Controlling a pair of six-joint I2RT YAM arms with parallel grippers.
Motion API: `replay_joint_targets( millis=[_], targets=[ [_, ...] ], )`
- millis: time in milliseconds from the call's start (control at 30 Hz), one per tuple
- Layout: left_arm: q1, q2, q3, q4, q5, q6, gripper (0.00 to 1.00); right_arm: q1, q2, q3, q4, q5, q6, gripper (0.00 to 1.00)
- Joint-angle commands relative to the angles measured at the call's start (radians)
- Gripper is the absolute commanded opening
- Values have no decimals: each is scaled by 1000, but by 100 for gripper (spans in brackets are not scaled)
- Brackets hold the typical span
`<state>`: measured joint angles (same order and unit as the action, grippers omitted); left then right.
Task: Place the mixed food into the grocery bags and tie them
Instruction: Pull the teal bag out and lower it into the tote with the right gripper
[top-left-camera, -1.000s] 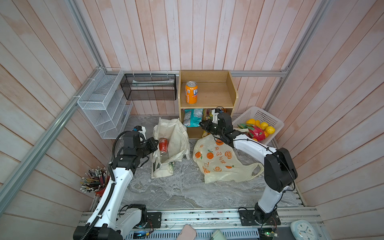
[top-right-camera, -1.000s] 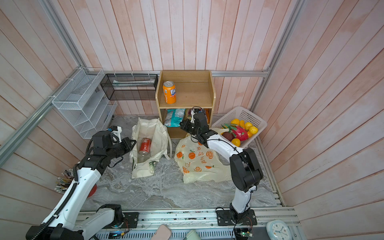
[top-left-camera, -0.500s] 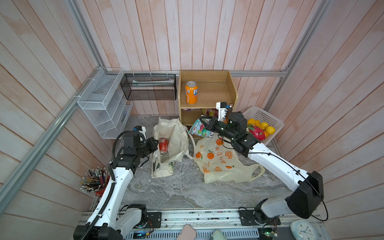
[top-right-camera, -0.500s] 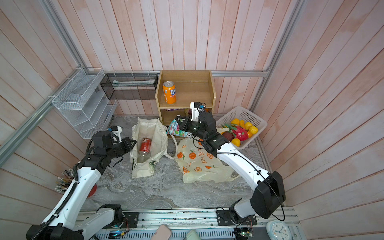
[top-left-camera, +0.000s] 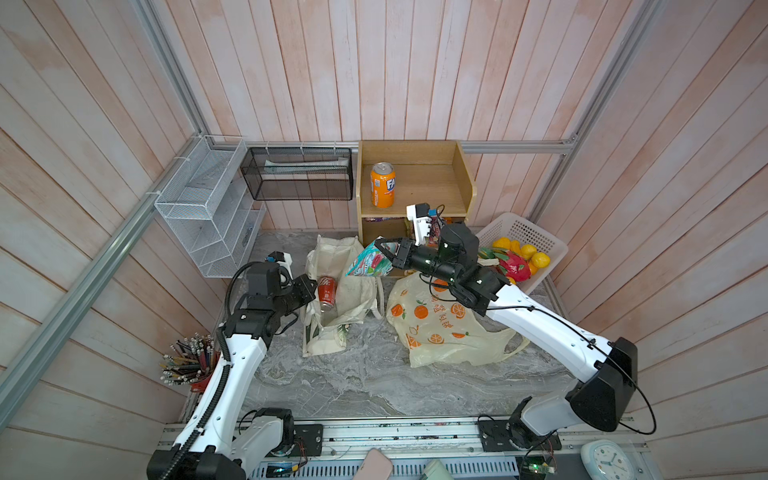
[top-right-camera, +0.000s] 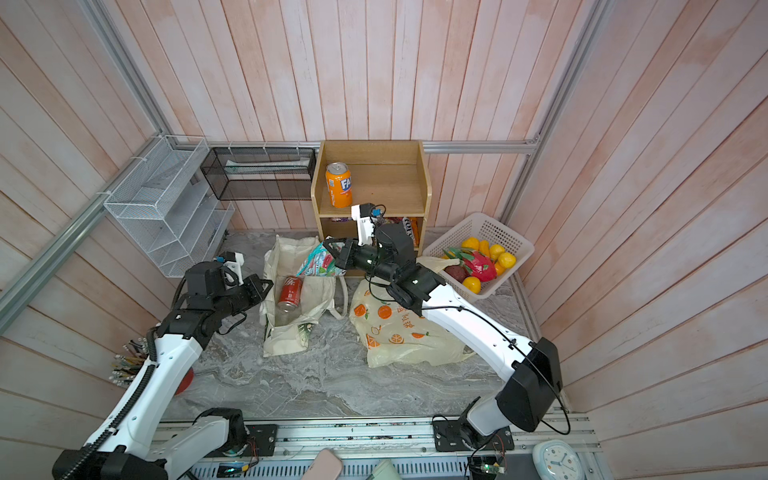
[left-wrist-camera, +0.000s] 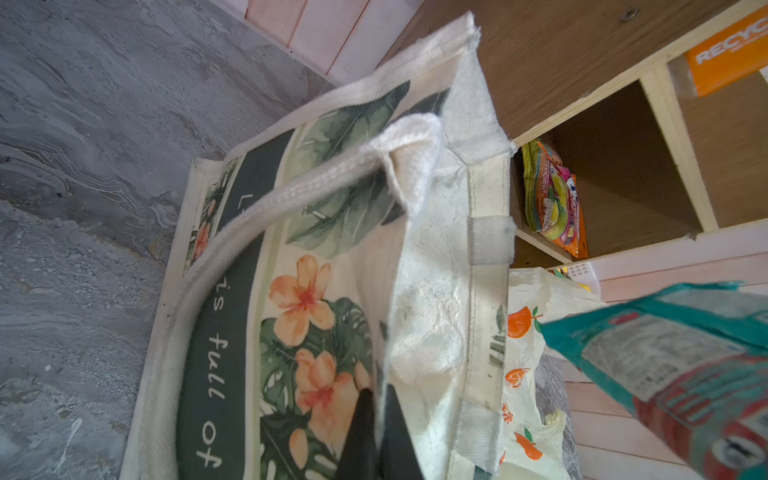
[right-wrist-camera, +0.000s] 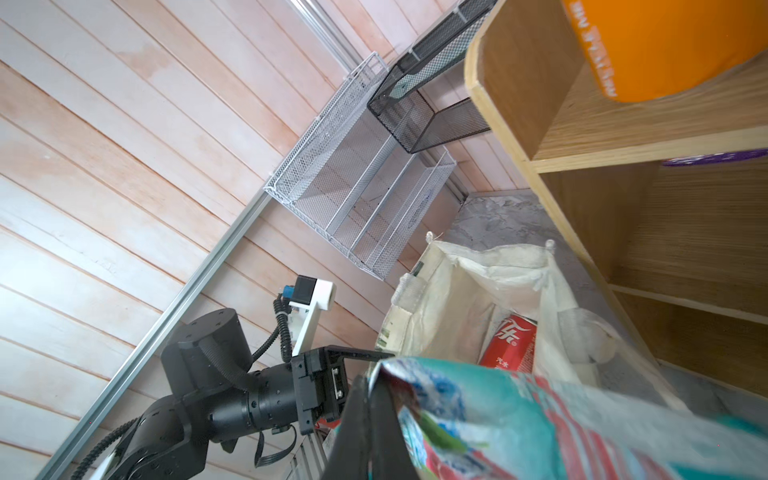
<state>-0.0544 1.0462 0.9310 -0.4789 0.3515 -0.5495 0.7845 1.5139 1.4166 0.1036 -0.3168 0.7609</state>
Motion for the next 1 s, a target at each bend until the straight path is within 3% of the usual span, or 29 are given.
replay_joint_targets(
  millis=[0, 533, 967],
  targets=[
    [5, 5, 14, -8, -7, 13, 0, 23, 40, 58, 20, -44, -30, 0],
    [5, 13, 48, -18, 1, 18, 0, 97, 213, 65, 0, -116, -67, 0],
    [5, 26, 69, -11, 22, 14, 0, 159, 412, 63, -1, -110, -66, 0]
  ],
)
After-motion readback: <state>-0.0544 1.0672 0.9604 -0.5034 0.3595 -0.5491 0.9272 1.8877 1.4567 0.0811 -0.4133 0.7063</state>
